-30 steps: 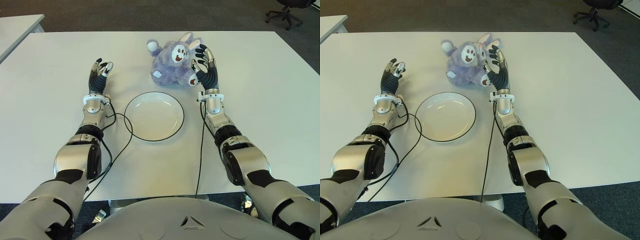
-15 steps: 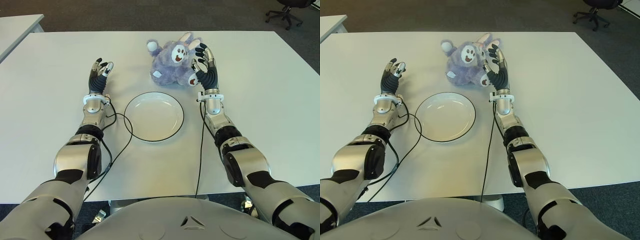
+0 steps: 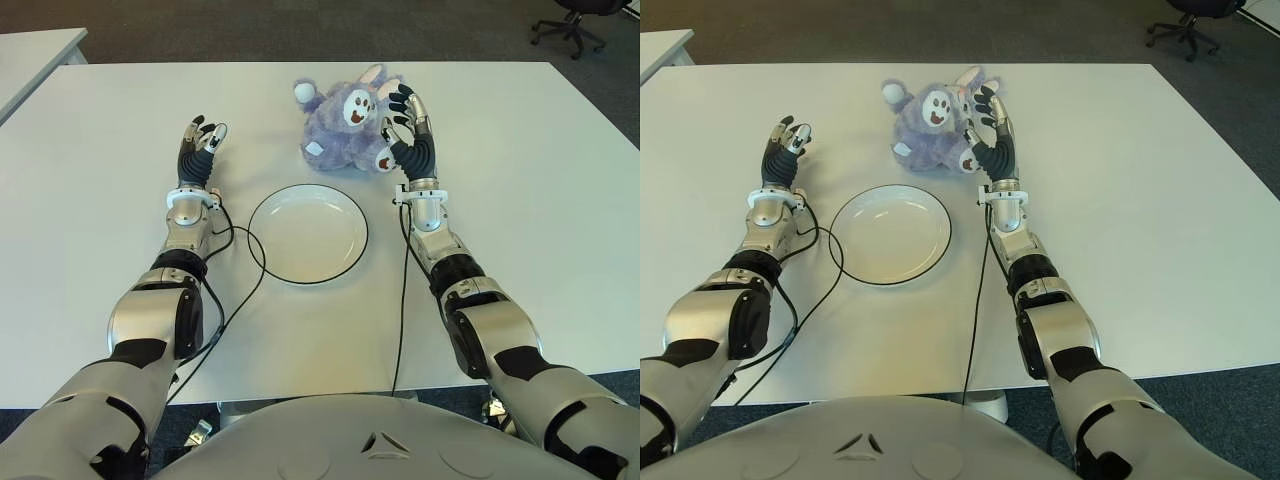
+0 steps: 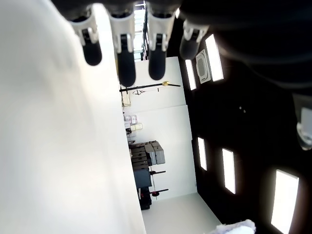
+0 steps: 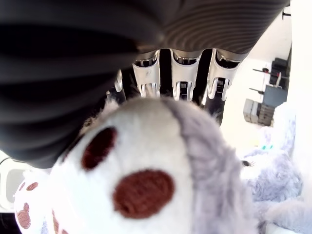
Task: Put the doll into the plate.
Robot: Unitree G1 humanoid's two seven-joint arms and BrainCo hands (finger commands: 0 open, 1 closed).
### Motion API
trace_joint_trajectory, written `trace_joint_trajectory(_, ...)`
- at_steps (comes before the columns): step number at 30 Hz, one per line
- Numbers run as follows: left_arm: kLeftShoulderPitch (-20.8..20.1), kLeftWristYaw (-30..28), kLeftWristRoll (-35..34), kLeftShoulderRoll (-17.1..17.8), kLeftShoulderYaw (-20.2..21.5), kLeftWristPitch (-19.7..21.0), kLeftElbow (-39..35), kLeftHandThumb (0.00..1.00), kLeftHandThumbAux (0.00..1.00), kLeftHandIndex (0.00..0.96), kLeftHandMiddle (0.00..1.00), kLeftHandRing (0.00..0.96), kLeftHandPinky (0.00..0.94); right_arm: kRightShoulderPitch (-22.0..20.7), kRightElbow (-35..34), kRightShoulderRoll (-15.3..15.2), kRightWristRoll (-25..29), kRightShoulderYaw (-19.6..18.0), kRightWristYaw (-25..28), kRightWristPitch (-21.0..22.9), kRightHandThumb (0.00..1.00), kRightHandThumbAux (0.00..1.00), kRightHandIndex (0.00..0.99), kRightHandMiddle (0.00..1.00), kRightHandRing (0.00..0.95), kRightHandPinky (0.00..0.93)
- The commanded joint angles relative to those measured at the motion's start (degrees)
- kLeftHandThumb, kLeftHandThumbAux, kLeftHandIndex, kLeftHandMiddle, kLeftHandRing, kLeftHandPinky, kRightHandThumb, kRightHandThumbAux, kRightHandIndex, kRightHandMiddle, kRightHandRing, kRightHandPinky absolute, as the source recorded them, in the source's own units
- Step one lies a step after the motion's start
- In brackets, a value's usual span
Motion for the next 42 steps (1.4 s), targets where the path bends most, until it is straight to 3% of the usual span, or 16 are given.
trace_joint_trajectory(1,5.68,0.09,0.43,-2.45,-0.88,3.34,3.60,0.000,0.390,0.000,0.163,0.182,0.109,24.20,6.37,0.94,-3.55,3.49,-1.11,-1.15,0.564,0.565,0.092,0.190,0.192,0.203)
trace_joint_trajectory(8,5.51,-0.28,-0.06,-2.56,-0.47,3.69,3.68,0.000,0.385,0.000,0.164,0.188,0.147,25.89,4.48,0.16,-5.15,4.89,-2.23,-0.08,0.526,0.548,0.085,0.175,0.172,0.183)
trace_joint_trajectory(15,5.51,-0.40,-0.13,-2.59,-0.43,3.70,3.69,0.000,0.386,0.000,0.167,0.182,0.121,26.61,3.85,0.03,-6.14,5.37,-3.35,0.80,0.495,0.525,0.083,0.164,0.155,0.151)
trace_joint_trajectory(26,5.75,0.25,0.33,-2.70,-0.76,2.72,3.40,0.000,0.372,0.000,0.166,0.186,0.081,27.22,4.36,0.13,-6.77,5.77,-3.73,0.64,0.539,0.520,0.080,0.146,0.131,0.146)
trace_joint_trajectory(42,5.71,0.26,0.33,-2.64,-0.80,3.31,3.42,0.000,0.379,0.000,0.162,0.188,0.119,28.18,5.02,0.28,-6.72,6.27,-4.18,-0.55,0.535,0.523,0.085,0.151,0.139,0.155)
